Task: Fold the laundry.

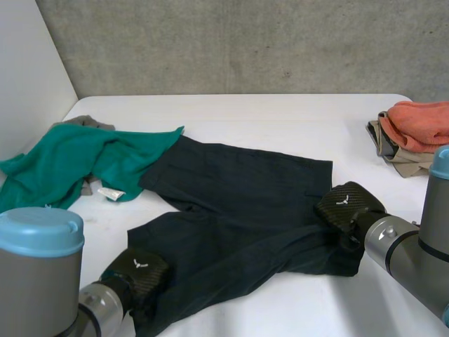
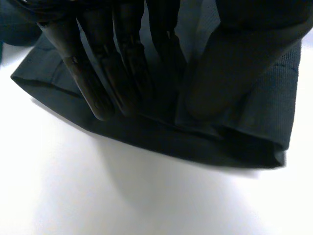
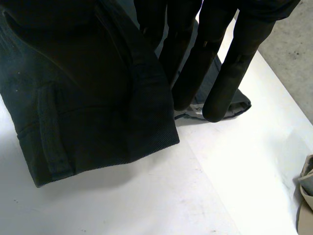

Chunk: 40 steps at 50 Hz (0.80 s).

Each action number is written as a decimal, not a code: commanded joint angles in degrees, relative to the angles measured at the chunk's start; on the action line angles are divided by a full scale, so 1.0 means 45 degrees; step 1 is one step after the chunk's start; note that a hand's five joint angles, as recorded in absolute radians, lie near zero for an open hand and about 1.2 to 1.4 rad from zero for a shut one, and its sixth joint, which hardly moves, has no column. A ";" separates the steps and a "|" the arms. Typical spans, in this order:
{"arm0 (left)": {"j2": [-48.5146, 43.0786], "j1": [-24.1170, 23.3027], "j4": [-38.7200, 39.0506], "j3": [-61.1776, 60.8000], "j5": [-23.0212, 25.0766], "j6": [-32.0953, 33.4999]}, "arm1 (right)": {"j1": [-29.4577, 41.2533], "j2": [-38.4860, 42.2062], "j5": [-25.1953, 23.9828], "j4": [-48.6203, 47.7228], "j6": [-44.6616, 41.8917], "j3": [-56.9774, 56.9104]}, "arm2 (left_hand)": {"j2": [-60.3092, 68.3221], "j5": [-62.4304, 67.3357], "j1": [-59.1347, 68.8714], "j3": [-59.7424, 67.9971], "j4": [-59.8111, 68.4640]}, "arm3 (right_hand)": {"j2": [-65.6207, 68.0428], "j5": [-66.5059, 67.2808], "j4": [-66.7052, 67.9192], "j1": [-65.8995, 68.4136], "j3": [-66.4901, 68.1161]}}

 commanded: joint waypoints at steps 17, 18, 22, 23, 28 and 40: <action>0.3170 -0.0981 -0.0301 -0.0587 -0.0073 -0.0817 | 0.0083 -0.0139 0.0016 0.0027 -0.0065 0.0128 | -0.7131 -0.7087 -0.7149 -0.7093 -0.7143 | 0.2883 0.2725 0.2538 0.3633 0.2624; 0.3092 -0.1118 -0.0476 -0.0607 -0.0073 -0.0953 | 0.0083 -0.0139 0.0016 0.0008 -0.0065 0.0128 | -0.7319 -0.7275 -0.7336 -0.7280 -0.7330 | 0.2883 0.2725 0.2538 0.3633 0.2624; 0.2664 -0.1197 -0.0654 -0.0607 -0.0054 -0.1149 | 0.0083 -0.0120 0.0016 0.0027 -0.0084 0.0148 | -0.8213 -0.8169 -0.8230 -0.8174 -0.8224 | 0.2883 0.2725 0.2538 0.3633 0.2624; 0.2527 -0.1197 -0.0654 -0.0588 -0.0054 -0.1149 | 0.0083 -0.0119 0.0016 0.0008 -0.0084 0.0167 | -0.8403 -0.8359 -0.8420 -0.8364 -0.8414 | 0.2883 0.2725 0.2538 0.3633 0.2624; 0.1395 -0.1158 -0.0342 -0.0432 -0.0034 -0.1130 | 0.0083 -0.0139 0.0016 0.0027 -0.0084 0.0187 | -0.8555 -0.8511 -0.8572 -0.8516 -0.8566 | 0.2883 0.2725 0.2538 0.3633 0.2624; 0.1115 -0.1371 -0.0280 0.0193 -0.0699 -0.0915 | 0.0024 -0.1075 -0.0120 0.1527 -0.0571 0.0343 | 0.4524 0.4568 0.4506 0.4562 0.4512 | 0.2883 0.2725 0.2538 0.3633 0.2624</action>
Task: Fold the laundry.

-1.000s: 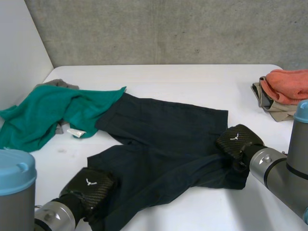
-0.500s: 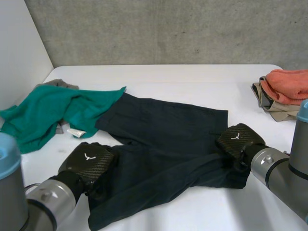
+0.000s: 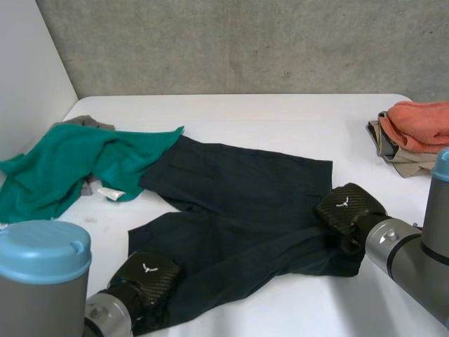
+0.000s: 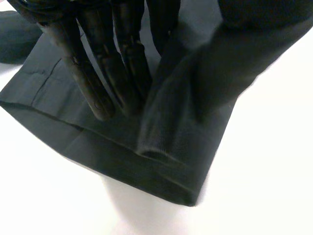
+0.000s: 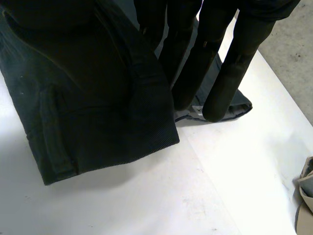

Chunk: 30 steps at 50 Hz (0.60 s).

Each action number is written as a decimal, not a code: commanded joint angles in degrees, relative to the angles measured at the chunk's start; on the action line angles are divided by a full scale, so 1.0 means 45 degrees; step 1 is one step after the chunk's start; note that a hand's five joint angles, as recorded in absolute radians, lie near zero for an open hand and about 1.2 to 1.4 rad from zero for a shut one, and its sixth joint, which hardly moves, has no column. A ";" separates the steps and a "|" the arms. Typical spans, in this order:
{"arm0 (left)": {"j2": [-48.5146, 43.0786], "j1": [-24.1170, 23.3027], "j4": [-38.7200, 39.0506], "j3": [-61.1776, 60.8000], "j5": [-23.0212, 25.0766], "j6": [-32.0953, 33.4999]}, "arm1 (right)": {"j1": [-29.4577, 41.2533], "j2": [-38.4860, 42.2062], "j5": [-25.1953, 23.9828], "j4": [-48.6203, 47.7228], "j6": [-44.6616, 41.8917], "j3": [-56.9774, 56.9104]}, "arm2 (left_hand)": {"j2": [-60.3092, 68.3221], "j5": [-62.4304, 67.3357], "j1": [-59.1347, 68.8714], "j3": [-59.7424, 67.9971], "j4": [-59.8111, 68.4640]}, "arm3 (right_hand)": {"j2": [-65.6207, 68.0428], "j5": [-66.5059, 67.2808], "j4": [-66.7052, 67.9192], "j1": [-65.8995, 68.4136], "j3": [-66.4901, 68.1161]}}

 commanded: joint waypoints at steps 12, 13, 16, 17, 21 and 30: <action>0.3182 -0.1713 -0.4997 0.0012 0.0186 0.2632 | -0.0158 -0.1775 -0.0771 0.4827 -0.4166 0.0874 | 0.3571 0.3759 0.3124 0.3651 0.3664 | 0.2883 0.2724 0.2538 0.3633 0.2624; 0.3124 -0.1636 -0.4376 0.0187 0.0108 0.2749 | -0.0158 -0.1775 -0.0809 0.4669 -0.3949 0.0756 | 0.3571 0.3759 0.3124 0.3651 0.3664 | 0.2883 0.2724 0.2538 0.3633 0.2624; 0.2929 -0.1538 -0.3143 0.0539 -0.0204 0.2789 | -0.0197 -0.1736 -0.1004 0.4104 -0.2956 0.0191 | 0.3571 0.3759 0.3124 0.3651 0.3664 | 0.2883 0.2724 0.2538 0.3633 0.2624; 0.2599 -0.1402 -0.2211 0.0849 -0.0514 0.2827 | -0.0197 -0.1678 -0.1044 0.3888 -0.2661 0.0033 | 0.3571 0.3759 0.3124 0.3651 0.3664 | 0.2883 0.2724 0.2538 0.3633 0.2624; 0.1390 -0.0720 0.0230 0.1941 -0.1043 0.3080 | -0.0080 -0.0801 -0.0986 0.2561 -0.1644 -0.0826 | 0.3571 0.3759 0.3124 0.3651 0.3664 | 0.2883 0.2724 0.2538 0.3633 0.2624; -0.2966 0.0142 0.5276 0.6336 -0.0967 0.5560 | -0.0021 0.1503 0.0145 -0.0330 -0.1115 -0.3091 | 0.3571 0.3759 0.3124 0.3651 0.3664 | 0.2883 0.2724 0.2538 0.3633 0.2624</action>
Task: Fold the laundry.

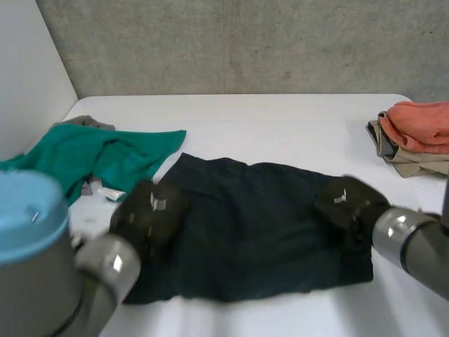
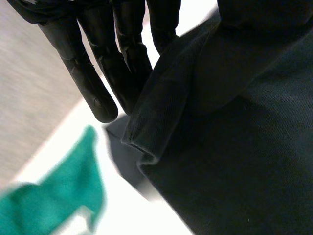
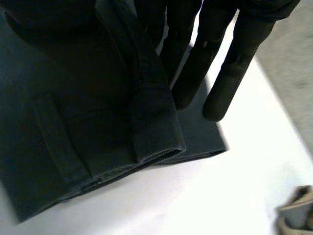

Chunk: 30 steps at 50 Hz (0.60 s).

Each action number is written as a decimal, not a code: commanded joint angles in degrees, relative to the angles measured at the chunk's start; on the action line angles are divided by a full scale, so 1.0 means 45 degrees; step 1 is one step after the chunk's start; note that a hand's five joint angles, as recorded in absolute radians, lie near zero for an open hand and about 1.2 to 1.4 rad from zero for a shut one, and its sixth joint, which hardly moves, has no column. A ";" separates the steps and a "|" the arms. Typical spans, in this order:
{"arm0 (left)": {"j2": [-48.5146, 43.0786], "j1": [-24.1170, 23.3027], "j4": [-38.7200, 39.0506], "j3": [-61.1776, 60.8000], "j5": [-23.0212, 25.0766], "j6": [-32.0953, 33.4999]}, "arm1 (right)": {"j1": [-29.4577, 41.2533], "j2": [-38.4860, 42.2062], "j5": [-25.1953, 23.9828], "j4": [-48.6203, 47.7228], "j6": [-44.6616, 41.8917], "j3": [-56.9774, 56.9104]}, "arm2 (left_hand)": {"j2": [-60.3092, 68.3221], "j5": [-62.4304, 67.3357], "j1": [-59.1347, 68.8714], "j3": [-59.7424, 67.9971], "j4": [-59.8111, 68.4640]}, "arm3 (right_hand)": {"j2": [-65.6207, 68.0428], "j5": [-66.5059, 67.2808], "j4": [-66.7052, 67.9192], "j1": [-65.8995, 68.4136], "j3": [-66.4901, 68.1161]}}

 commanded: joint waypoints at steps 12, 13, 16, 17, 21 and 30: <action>-1.0326 0.1580 0.5294 1.1017 0.0565 0.3291 | 0.0086 0.7052 0.2192 -0.6522 0.0323 -0.6422 | 0.2547 0.3062 0.3029 0.2615 0.2507 | -0.0805 -0.0964 -0.1151 -0.0053 -0.1063; -1.0541 0.1580 0.5333 1.1252 0.0663 0.3291 | 0.0106 0.7442 0.2249 -0.6756 0.0265 -0.6695 | -0.1112 -0.0596 -0.0630 -0.1044 -0.1151 | -0.7577 -0.7736 -0.7923 -0.6825 -0.7835; -1.0817 0.1424 0.5587 1.1528 0.0975 0.3213 | 0.0125 0.8441 0.2426 -0.6895 0.0322 -0.7537 | -1.1707 -1.1191 -1.1225 -1.1639 -1.1746 | -1.2673 -1.2832 -1.3019 -1.1921 -1.2931; -1.0817 0.1385 0.5703 1.1470 0.0995 0.3174 | 0.0222 0.8539 0.2445 -0.6876 0.0420 -0.7634 | -1.2541 -1.2026 -1.2059 -1.2473 -1.2581 | -1.2673 -1.2832 -1.3019 -1.1921 -1.2931; -1.0661 0.0898 0.5880 1.0788 0.0976 0.3173 | 0.0399 0.7510 0.2601 -0.6449 0.0848 -0.6975 | -1.3009 -1.2493 -1.2526 -1.2940 -1.3048 | -1.2673 -1.2832 -1.3019 -1.1921 -1.2931; -0.6933 0.0623 0.5861 0.6669 0.0917 0.2667 | 0.0048 0.3757 0.1841 -0.2348 0.3836 -0.4356 | -1.3009 -1.2493 -1.2526 -1.2940 -1.3048 | -1.2062 -1.2221 -1.2407 -1.1310 -1.2320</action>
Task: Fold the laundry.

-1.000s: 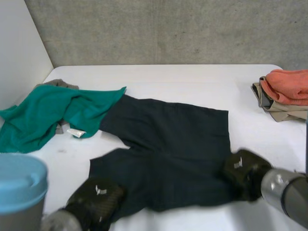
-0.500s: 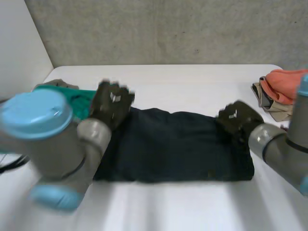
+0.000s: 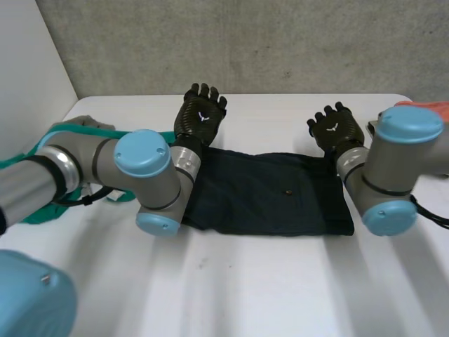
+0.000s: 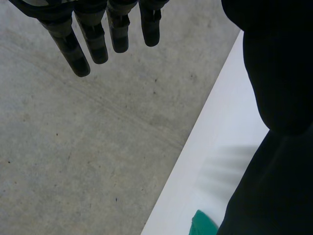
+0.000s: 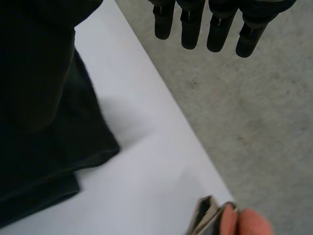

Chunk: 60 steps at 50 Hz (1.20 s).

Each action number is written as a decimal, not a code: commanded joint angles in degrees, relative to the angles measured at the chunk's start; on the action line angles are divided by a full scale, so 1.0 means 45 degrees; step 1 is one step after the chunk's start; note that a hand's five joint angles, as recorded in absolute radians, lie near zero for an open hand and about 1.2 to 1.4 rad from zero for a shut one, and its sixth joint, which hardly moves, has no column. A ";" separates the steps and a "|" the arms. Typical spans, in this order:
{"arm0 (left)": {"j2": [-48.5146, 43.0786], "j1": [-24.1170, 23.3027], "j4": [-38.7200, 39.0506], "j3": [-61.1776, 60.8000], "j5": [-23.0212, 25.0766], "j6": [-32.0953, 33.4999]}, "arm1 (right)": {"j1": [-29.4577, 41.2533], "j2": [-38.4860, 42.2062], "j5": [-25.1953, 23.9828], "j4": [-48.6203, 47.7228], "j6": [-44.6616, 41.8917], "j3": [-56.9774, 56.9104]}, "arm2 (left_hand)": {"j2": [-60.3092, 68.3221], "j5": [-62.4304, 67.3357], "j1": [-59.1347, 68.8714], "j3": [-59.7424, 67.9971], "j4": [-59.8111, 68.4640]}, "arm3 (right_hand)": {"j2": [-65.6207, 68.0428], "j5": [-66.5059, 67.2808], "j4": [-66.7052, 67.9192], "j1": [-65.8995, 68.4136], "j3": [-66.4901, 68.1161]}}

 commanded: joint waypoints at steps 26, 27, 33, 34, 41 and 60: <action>0.4918 -0.0203 -0.0106 -0.6136 -0.0097 -0.2944 | -0.1411 -0.3595 -0.0733 0.0667 0.2496 0.5514 | -0.0448 -0.0637 -0.0180 -0.0503 -0.0381 | 1.5052 1.5003 1.5099 1.4897 1.5102; 0.5055 -0.0203 -0.0106 -0.6175 -0.0097 -0.2944 | -0.1528 -0.3986 -0.0733 0.0685 0.2145 0.5690 | -0.0448 -0.0637 -0.0180 -0.0503 -0.0381 | 1.5052 1.5003 1.5099 1.4897 1.5102; 0.5913 -0.0184 -0.0106 -0.6546 -0.0097 -0.2964 | -0.3265 -0.5064 -0.0772 0.1134 -0.1644 0.6395 | -0.0448 -0.0637 -0.0180 -0.0503 -0.0381 | 1.5052 1.5003 1.5099 1.4897 1.5102; 0.6012 -0.0164 -0.0106 -0.6624 -0.0097 -0.2964 | -0.3402 -0.5064 -0.0791 0.1116 -0.1976 0.6376 | -0.0448 -0.0637 -0.0180 -0.0503 -0.0381 | 1.5052 1.5003 1.5099 1.4897 1.5102; 0.6696 -0.0027 -0.0087 -0.7347 -0.0097 -0.2983 | -0.0731 -0.5006 -0.1551 0.0375 -0.2780 0.5166 | -0.0448 -0.0637 -0.0180 -0.0503 -0.0381 | 1.5052 1.5003 1.5099 1.4897 1.5102; 0.7419 0.0324 0.0011 -0.7661 -0.0097 -0.3900 | 0.3628 -0.3187 -0.6318 -0.0994 -0.5889 0.5321 | -0.0448 -0.0637 -0.0180 -0.0503 -0.0381 | 0.0638 0.0589 0.0685 0.0483 0.0688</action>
